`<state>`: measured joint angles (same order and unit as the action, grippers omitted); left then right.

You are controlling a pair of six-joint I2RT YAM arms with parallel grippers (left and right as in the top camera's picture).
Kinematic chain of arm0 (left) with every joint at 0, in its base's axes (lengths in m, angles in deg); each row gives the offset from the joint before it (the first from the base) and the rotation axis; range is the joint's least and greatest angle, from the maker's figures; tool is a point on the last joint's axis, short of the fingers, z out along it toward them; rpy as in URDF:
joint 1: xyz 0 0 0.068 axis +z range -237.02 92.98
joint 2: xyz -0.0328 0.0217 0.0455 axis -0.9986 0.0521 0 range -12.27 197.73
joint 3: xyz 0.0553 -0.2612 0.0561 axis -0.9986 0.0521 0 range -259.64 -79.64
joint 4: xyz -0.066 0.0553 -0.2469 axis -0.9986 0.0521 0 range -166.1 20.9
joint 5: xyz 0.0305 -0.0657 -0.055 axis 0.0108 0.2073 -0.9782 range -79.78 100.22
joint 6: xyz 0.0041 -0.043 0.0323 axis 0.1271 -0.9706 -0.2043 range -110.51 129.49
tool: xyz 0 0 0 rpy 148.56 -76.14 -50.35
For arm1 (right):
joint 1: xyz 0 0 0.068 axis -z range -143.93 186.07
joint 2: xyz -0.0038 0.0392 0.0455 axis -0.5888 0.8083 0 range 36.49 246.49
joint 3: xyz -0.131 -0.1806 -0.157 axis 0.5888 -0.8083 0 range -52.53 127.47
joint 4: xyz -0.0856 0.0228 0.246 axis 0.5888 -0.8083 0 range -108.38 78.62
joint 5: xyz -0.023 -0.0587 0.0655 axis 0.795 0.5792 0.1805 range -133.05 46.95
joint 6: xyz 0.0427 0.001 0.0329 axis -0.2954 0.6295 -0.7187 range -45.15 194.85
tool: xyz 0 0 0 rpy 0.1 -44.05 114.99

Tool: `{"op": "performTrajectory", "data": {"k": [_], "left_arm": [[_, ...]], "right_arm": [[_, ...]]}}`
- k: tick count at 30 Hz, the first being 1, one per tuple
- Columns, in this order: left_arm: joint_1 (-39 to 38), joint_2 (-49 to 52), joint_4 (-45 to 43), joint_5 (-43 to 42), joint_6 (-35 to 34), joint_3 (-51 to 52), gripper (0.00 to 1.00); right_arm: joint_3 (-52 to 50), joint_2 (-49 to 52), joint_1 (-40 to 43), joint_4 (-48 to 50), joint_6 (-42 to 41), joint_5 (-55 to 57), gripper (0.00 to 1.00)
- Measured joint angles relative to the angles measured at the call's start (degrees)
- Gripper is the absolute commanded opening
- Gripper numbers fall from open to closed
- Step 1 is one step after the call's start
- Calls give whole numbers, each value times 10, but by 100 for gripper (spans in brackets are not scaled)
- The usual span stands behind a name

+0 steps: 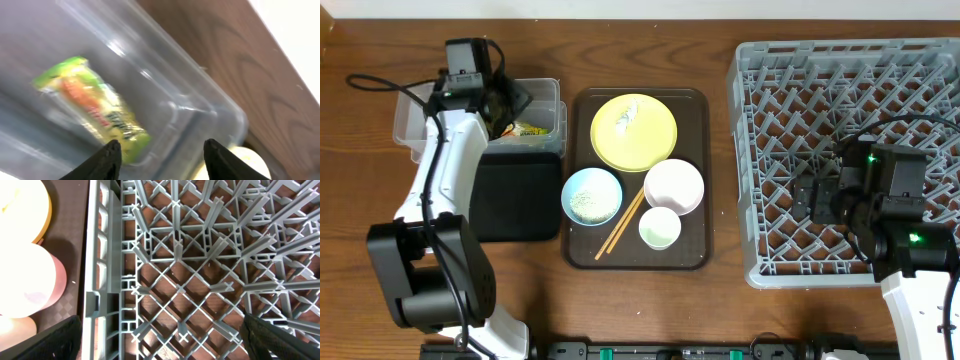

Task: Sort waste into correct bins and load items into the dishwasher rack
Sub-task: 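Carry wrapper with left gripper and drop it into clear bin, then move left gripper to yellow plate and grasp white tissue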

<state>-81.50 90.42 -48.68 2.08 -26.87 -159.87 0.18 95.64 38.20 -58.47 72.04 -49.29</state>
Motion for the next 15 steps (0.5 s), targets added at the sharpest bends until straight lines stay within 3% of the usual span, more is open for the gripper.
{"op": "performTrajectory", "data": {"k": [3, 10, 15], "left_arm": [[-24, 0, -8, -22, 48, 0, 60], [-125, 0, -10, -37, 247, 0, 68], [-167, 5, -36, -36, 332, 0, 69]], "right_arm": [[0, 0, 0, 0, 0, 0, 99], [0, 0, 0, 0, 0, 0, 99], [0, 0, 0, 0, 0, 0, 99]]}}
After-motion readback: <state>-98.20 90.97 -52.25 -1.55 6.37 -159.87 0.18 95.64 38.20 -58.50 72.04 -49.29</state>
